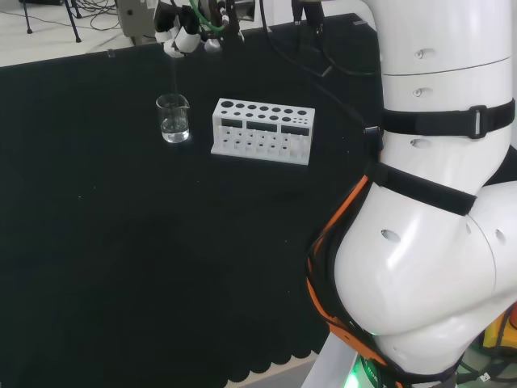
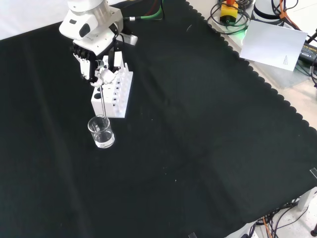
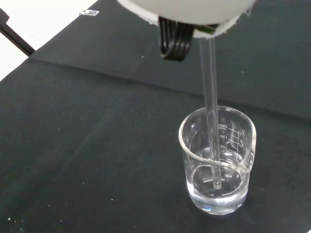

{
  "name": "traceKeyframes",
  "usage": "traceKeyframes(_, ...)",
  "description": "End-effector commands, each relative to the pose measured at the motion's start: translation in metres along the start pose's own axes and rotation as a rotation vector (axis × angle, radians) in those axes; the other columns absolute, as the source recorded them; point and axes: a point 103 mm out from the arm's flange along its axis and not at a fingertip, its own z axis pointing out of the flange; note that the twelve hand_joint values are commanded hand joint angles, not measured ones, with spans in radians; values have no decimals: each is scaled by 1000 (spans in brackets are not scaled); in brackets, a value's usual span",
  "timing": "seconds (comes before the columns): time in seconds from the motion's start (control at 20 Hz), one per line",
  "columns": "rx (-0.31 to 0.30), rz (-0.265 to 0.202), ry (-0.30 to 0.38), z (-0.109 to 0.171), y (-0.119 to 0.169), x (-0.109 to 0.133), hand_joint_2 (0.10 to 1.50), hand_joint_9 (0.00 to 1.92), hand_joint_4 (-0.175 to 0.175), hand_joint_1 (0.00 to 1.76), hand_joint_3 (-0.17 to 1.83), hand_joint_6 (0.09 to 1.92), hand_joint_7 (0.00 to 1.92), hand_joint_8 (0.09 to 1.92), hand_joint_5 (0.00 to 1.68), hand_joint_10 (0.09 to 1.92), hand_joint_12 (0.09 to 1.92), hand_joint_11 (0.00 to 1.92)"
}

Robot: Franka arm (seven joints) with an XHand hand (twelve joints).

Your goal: Put the glass rod back on the white test tube rack.

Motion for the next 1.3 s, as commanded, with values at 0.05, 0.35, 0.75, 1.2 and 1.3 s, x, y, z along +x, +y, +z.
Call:
traceKeyframes(0.05,-8,2,-5,-2,0,2,693,1707,-175,1299,764,809,1150,1223,1060,958,860,1756)
traceKeyframes(0.35,-24,20,4,-13,-3,-2,693,1706,-175,1299,764,807,1150,1223,1061,958,861,1755)
traceKeyframes(0.75,-61,54,4,-35,-20,-11,694,1706,-175,1299,762,805,1150,1222,1062,957,863,1755)
traceKeyframes(1.2,-119,76,14,-74,-46,-15,694,1706,-175,1299,760,803,1150,1221,1062,957,864,1754)
traceKeyframes(1.3,-128,83,9,-85,-49,-16,695,1706,-175,1299,759,802,1150,1220,1062,958,864,1754)
